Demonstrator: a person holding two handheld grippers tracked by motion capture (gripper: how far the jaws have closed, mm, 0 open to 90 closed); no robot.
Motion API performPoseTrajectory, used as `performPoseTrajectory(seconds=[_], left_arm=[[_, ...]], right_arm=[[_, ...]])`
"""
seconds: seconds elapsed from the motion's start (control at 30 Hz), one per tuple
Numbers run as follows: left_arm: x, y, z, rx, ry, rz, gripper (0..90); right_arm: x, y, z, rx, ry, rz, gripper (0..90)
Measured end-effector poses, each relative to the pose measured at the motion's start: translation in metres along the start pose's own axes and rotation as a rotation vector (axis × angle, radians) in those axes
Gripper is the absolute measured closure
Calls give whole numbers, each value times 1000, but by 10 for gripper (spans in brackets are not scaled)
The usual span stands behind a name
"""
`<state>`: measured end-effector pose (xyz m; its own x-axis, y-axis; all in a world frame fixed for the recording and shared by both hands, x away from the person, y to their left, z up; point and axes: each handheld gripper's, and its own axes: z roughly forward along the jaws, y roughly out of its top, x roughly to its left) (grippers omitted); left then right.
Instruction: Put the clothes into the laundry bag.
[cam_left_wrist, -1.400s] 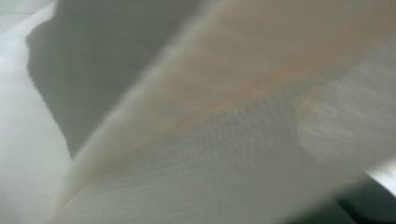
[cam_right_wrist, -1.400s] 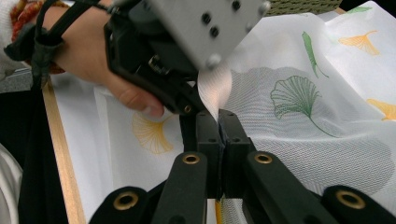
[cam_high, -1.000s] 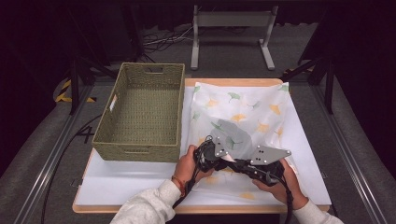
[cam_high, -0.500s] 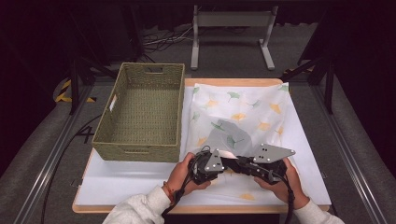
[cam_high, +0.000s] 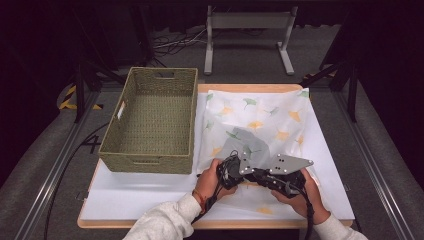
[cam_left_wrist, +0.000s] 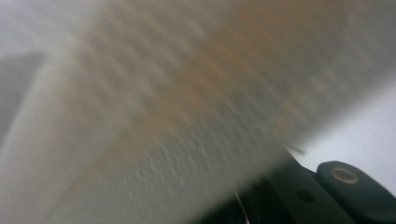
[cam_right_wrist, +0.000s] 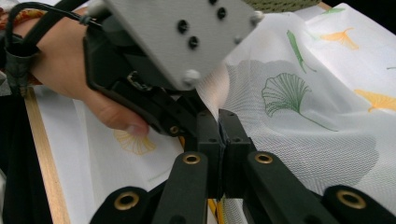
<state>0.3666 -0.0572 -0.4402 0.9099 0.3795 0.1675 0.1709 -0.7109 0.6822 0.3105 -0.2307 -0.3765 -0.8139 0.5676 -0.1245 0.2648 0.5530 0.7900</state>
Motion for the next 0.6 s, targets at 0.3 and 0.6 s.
performPoseTrajectory(seconds=[0.3,0.6], left_arm=[[8,4,10,-7,78,-64,900],[9,-1,0,-26,42,-72,894]], right_arm=[[-1,-1,3,18,0,8,891],[-1,-2,2,18,2,12,890]])
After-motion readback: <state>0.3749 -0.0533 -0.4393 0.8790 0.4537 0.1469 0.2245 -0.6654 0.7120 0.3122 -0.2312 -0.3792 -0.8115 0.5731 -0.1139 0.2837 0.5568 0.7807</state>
